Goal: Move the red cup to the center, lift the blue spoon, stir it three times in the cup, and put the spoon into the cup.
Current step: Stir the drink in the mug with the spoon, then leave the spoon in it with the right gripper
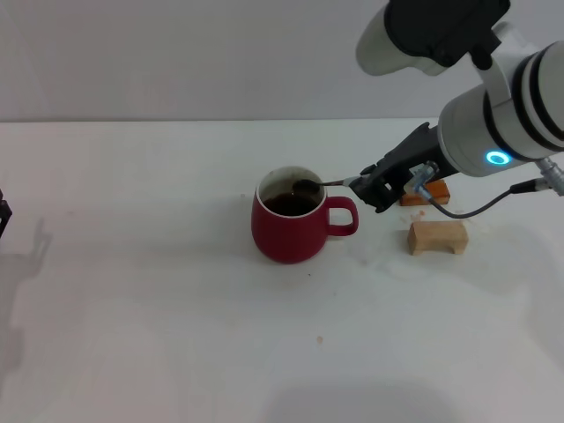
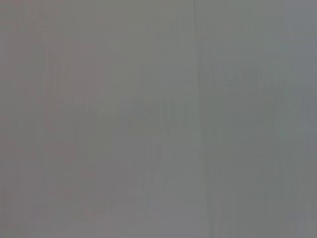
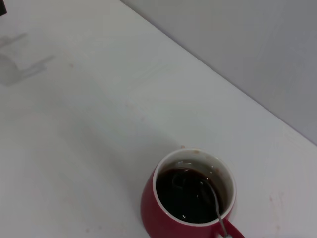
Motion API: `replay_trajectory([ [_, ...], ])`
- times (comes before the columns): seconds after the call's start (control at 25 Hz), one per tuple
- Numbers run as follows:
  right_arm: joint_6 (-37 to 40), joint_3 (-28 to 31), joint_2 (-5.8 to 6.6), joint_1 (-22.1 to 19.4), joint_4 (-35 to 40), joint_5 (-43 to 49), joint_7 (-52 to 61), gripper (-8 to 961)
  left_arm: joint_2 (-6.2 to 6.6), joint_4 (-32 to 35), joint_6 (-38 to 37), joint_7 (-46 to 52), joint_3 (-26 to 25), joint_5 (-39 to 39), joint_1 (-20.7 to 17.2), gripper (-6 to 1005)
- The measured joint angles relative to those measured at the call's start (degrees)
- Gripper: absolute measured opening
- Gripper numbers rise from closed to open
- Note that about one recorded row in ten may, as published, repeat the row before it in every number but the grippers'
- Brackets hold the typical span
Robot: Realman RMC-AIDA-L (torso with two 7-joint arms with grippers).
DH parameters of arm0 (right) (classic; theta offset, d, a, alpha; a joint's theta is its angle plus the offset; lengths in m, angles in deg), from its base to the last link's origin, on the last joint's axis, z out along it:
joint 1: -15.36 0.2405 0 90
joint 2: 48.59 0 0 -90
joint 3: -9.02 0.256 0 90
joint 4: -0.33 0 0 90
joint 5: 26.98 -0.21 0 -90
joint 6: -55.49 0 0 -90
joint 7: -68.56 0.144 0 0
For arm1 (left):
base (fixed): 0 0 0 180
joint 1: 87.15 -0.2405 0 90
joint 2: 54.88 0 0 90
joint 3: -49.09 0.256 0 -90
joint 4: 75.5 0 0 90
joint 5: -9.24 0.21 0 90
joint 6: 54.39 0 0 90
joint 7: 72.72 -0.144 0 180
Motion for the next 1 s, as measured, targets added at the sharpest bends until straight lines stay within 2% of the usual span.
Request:
replay_trajectory([
  [0.68,2.8,-0.5,-0.02,2.0,6.0,-0.7,-0.9,125,0.00,0.0,0.0,0.0,0.0,-0.1,0.1,844],
  [1.0,3.0,-2.1,-0.09,3.2,7.8,-4.1,-0.9,126,0.00,0.0,0.0,0.0,0.0,0.1,0.2,846],
])
